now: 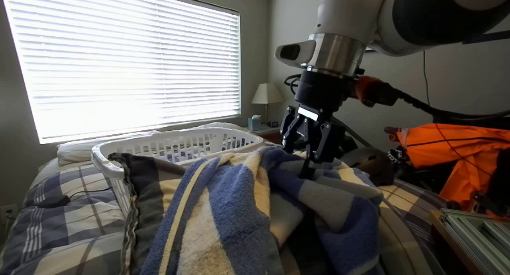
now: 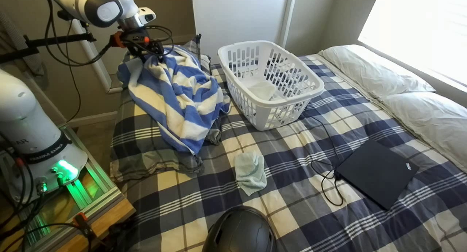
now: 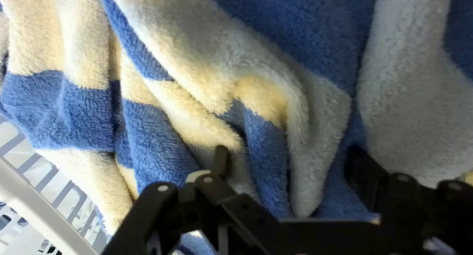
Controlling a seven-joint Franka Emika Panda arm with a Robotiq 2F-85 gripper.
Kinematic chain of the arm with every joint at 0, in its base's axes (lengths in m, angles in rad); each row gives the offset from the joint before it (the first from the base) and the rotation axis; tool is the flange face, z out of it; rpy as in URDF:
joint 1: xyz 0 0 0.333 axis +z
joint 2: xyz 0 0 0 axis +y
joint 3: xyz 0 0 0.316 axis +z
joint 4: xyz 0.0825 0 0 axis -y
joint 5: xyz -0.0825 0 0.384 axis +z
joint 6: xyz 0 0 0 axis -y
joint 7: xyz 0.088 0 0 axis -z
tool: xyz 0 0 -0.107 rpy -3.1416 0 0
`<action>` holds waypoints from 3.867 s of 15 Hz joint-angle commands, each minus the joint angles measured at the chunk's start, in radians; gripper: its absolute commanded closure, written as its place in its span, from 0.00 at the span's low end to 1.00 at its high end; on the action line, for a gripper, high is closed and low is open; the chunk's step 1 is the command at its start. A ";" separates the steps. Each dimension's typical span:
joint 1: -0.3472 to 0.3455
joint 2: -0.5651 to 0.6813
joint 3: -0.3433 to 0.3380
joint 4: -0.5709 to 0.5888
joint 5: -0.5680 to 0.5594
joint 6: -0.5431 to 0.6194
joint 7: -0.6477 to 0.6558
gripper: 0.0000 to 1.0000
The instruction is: Put the white and blue towel in the basket.
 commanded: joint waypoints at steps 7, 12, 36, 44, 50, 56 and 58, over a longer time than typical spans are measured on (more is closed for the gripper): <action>-0.015 -0.010 0.013 0.014 0.018 -0.019 0.030 0.90; -0.027 -0.053 0.010 0.039 0.008 -0.034 0.058 0.97; -0.216 0.124 -0.037 0.641 -0.237 -0.036 0.044 0.97; -0.268 0.467 -0.080 1.024 -0.262 0.251 -0.085 0.97; -0.381 0.645 -0.009 1.310 -0.137 0.281 -0.441 0.97; -0.596 0.882 0.192 1.560 -0.023 0.368 -0.849 0.97; -0.601 0.977 0.183 1.632 -0.039 0.460 -0.825 0.97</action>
